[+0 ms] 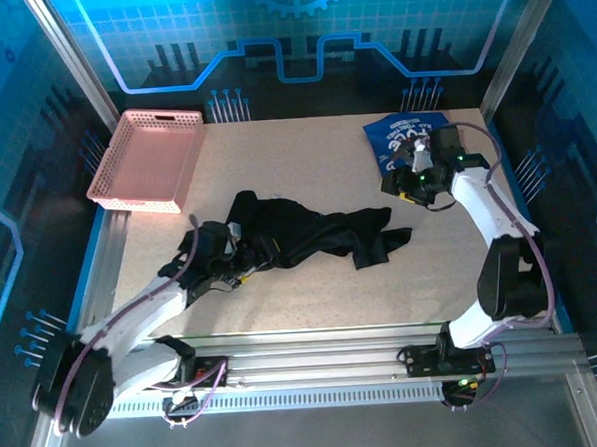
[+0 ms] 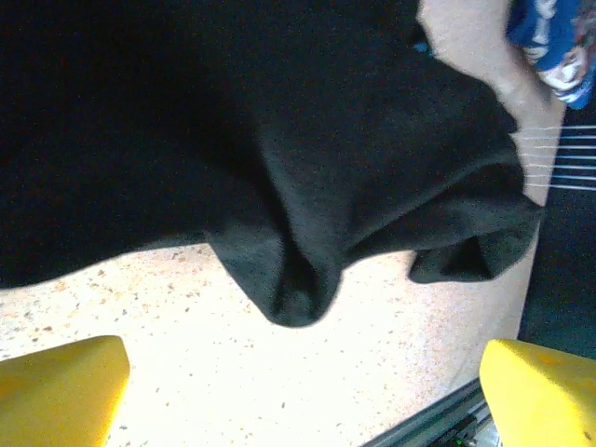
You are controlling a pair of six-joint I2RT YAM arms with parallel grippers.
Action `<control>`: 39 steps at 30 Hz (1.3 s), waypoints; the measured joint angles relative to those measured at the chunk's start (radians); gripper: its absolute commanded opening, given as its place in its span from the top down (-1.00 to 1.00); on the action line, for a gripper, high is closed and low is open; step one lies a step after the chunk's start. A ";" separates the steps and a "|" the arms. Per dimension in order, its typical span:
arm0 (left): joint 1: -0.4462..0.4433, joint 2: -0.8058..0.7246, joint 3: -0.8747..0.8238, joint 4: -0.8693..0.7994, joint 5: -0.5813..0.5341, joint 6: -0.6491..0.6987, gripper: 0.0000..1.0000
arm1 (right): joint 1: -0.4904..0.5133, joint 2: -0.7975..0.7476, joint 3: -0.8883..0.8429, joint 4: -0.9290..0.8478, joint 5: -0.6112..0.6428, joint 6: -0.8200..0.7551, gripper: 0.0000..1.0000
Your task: Fold and stack the t-shirts
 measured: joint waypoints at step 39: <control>0.600 0.419 0.259 -0.309 -0.167 0.130 -0.34 | 0.374 0.159 -0.074 -0.068 0.124 0.131 -0.37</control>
